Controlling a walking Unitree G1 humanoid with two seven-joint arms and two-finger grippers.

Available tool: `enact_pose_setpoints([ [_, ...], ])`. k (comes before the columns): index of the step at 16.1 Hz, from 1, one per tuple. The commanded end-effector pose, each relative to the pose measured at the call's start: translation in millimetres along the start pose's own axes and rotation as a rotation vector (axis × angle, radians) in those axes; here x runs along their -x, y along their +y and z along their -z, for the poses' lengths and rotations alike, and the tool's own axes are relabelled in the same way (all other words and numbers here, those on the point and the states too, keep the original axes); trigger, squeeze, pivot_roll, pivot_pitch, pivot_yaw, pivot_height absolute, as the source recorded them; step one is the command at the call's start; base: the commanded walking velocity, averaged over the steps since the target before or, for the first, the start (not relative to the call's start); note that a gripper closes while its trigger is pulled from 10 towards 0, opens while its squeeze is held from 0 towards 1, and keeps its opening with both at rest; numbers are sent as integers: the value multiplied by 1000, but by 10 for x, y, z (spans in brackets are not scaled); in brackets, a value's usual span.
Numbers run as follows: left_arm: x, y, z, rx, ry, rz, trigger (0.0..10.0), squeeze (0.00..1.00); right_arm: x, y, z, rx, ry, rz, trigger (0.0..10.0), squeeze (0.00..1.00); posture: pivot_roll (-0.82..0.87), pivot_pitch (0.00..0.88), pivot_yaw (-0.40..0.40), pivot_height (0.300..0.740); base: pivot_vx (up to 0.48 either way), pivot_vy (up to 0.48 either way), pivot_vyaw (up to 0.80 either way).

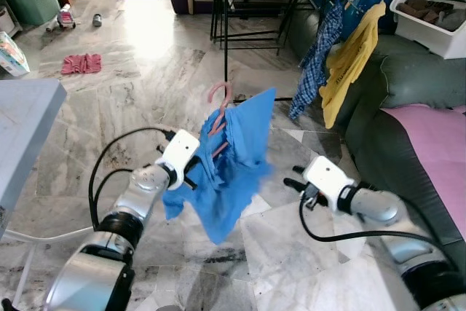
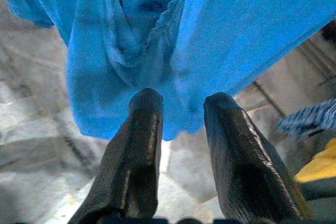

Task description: Hang hanger

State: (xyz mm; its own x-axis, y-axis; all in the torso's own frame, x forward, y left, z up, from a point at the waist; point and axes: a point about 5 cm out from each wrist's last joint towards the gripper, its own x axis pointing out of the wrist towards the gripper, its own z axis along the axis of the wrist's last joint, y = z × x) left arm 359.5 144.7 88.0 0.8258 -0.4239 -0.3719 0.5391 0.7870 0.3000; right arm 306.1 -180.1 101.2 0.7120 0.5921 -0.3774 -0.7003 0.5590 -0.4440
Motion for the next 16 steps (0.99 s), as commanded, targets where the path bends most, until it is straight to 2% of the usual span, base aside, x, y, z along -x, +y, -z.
enact_pose_setpoints([
  [1, 13, 40, -126, -104, -57, 43, 0, 0, 51, -54, -43, 31, -26, -51, 10000, 1000, 25, 69, -72, 740, 0, 0, 0],
  [4, 137, 86, -77, -282, -89, 157, 0, 0, 208, -259, -158, 103, -71, -108, 10000, 1000, 24, 69, -67, 740, 0, 0, 0],
  [7, 221, 131, -54, -382, -99, 233, 0, 0, 311, -499, -257, 214, -79, -77, 10000, 1000, 24, 66, -66, 740, 0, 0, 0],
  [9, 266, 109, -83, -456, -143, 306, 0, 0, 359, -638, -363, 266, -114, -54, 10000, 1000, 23, 65, -63, 740, 0, 0, 0],
  [10, 281, 68, -107, -473, -175, 351, 0, 0, 372, -681, -406, 255, -139, -50, 10000, 1000, 25, 63, -63, 740, 0, 0, 0],
  [12, 283, 40, -132, -489, -200, 371, 0, 0, 374, -704, -447, 221, -163, -65, 10000, 1000, 27, 60, -62, 740, 0, 0, 0],
  [13, 280, 16, -147, -518, -212, 389, 0, 0, 368, -664, -400, 198, -138, -147, 10000, 1000, 28, 59, -61, 740, 0, 0, 0],
  [16, 281, -12, -140, -533, -220, 414, 0, 0, 371, -610, -355, 113, -132, -268, 10000, 1000, 30, 61, -59, 740, 0, 0, 0],
])
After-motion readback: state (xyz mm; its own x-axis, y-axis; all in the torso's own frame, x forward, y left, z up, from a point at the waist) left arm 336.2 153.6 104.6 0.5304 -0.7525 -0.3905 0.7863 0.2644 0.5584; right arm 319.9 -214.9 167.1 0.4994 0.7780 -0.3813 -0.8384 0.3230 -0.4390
